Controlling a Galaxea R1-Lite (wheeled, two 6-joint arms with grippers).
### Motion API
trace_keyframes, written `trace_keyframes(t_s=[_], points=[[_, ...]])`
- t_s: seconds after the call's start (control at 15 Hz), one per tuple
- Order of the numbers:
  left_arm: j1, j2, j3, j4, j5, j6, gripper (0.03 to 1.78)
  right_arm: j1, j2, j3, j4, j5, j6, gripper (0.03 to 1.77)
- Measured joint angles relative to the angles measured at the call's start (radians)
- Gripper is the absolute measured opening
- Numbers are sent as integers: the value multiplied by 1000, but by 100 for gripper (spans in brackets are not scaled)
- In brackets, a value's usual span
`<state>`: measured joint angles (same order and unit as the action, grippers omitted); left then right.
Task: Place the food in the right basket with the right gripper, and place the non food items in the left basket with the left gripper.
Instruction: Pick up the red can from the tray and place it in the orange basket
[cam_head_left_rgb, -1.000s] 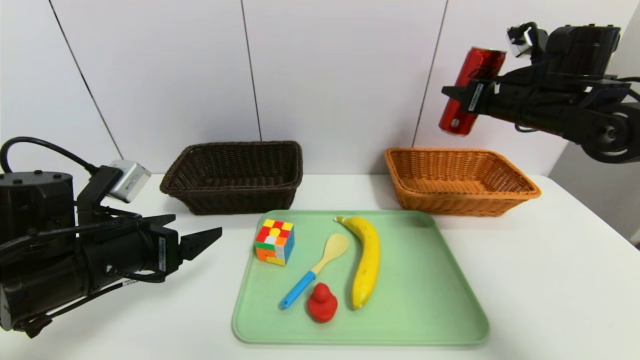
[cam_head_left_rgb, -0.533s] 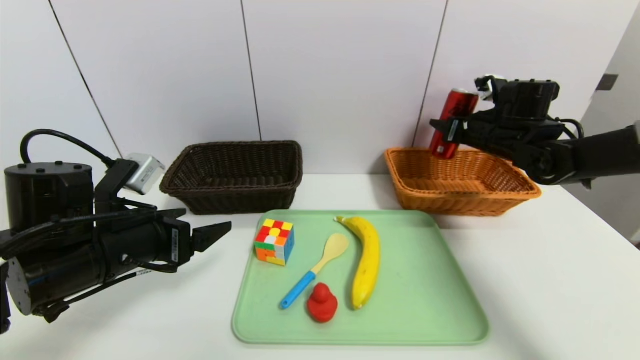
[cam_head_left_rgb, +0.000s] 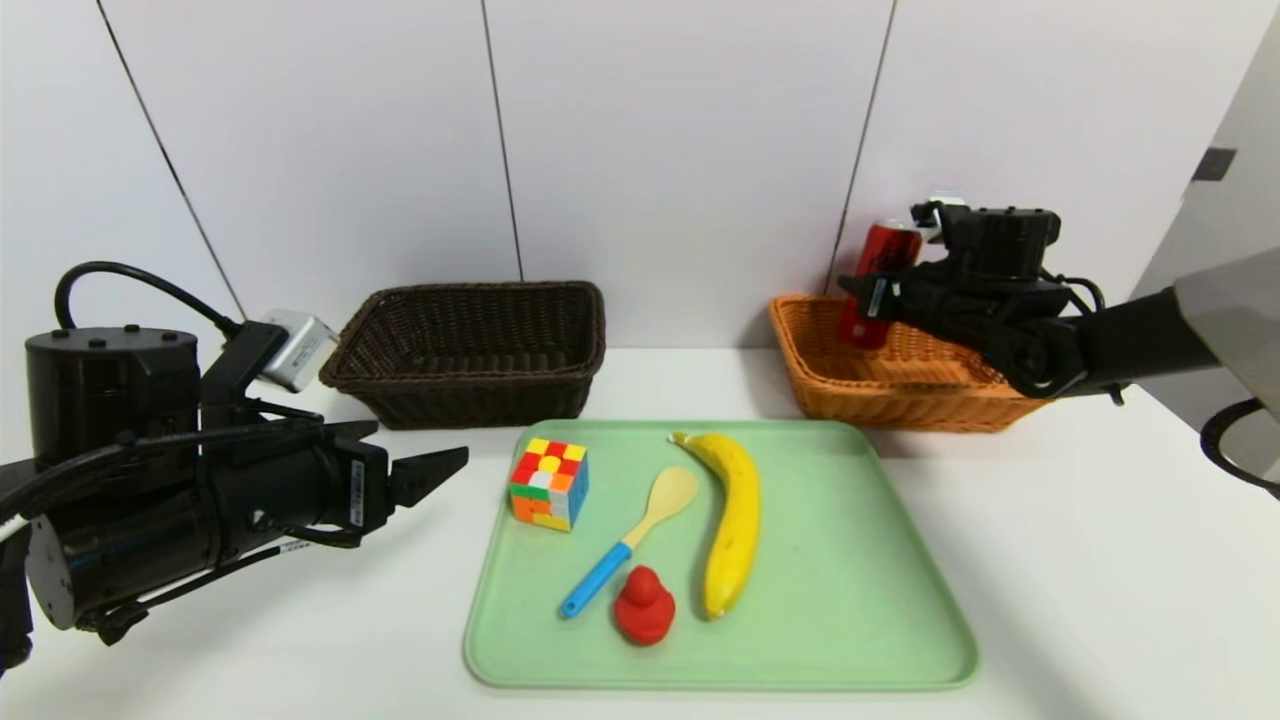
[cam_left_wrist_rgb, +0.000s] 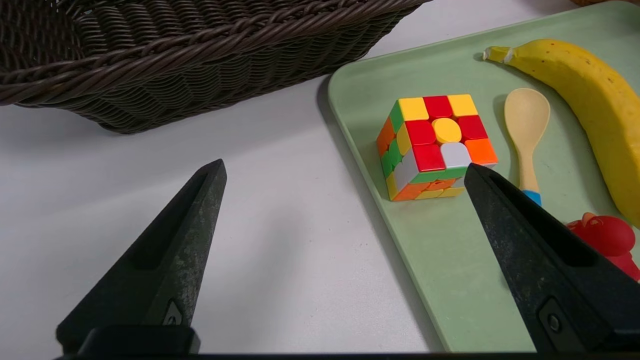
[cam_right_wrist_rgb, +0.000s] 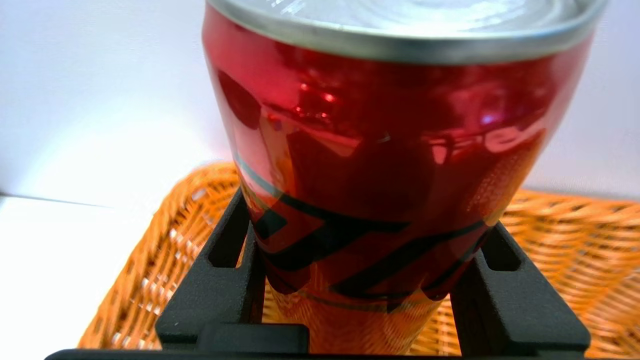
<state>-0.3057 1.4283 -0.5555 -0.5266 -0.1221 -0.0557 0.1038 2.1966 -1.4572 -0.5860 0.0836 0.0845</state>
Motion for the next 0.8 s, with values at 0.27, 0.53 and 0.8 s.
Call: trace_keyframes(t_s=[0.27, 0.53, 0.8], points=[[0, 5, -3, -1, 8, 0, 169, 8, 20, 20, -4, 1, -2, 97], [0, 11, -5, -3, 14, 0, 169, 12, 33, 51, -53, 2, -16, 97], [-1, 15, -4, -3, 14, 0, 169, 12, 50, 57, -87, 3, -21, 128]])
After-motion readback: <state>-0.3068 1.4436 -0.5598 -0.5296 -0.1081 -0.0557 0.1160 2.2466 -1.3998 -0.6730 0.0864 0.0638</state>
